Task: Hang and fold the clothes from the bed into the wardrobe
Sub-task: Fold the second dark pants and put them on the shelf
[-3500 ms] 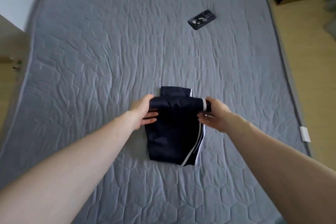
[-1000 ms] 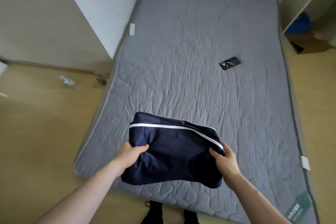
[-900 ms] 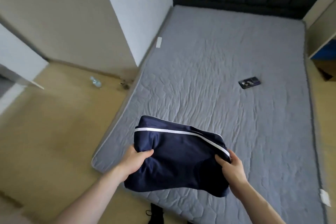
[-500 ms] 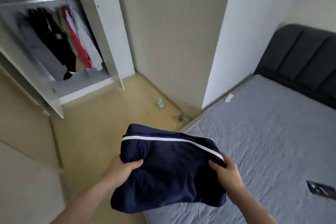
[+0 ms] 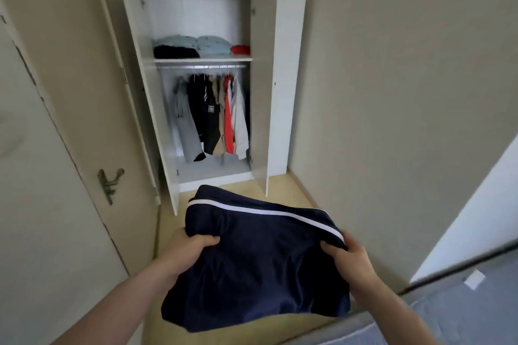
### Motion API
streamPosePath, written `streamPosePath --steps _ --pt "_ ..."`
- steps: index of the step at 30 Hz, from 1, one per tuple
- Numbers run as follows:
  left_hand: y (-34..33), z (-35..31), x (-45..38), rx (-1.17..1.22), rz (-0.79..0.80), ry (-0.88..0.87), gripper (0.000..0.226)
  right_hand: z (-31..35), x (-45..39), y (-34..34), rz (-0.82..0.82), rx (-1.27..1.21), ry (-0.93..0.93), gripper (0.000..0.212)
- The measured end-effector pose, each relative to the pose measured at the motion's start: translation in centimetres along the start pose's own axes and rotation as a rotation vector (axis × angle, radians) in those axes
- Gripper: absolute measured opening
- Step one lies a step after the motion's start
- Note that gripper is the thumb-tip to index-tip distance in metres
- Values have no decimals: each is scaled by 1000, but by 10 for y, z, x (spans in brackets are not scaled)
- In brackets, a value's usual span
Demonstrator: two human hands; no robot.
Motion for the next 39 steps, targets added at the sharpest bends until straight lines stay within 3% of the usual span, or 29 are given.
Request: streamPosePath --steps 10,25,30,35,39 --pt "70 -88 -153 24 -59 -37 58 150 -129 -104 157 34 98 28" --pt "176 -176 -343 12 -285 -104 40 344 -275 -258 333 104 157 33" --pt "205 -208 -431 45 -224 -163 35 404 -331 -310 322 86 193 33" --pt "236 -241 -522 68 -197 -184 53 467 -385 -354 278 64 240 34" --pt "250 -269 -589 63 -171 -230 44 506 -421 -381 233 51 275 38"
Point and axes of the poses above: each hand's wrist, its own x-axis away from the middle knuckle, its own y-axis out of the back of the hand, z = x × y, the point moved 7 cm from there along -x, towards the middle knuckle, and after that the axes turned 14 degrees about -y, right-handed, at the moved point
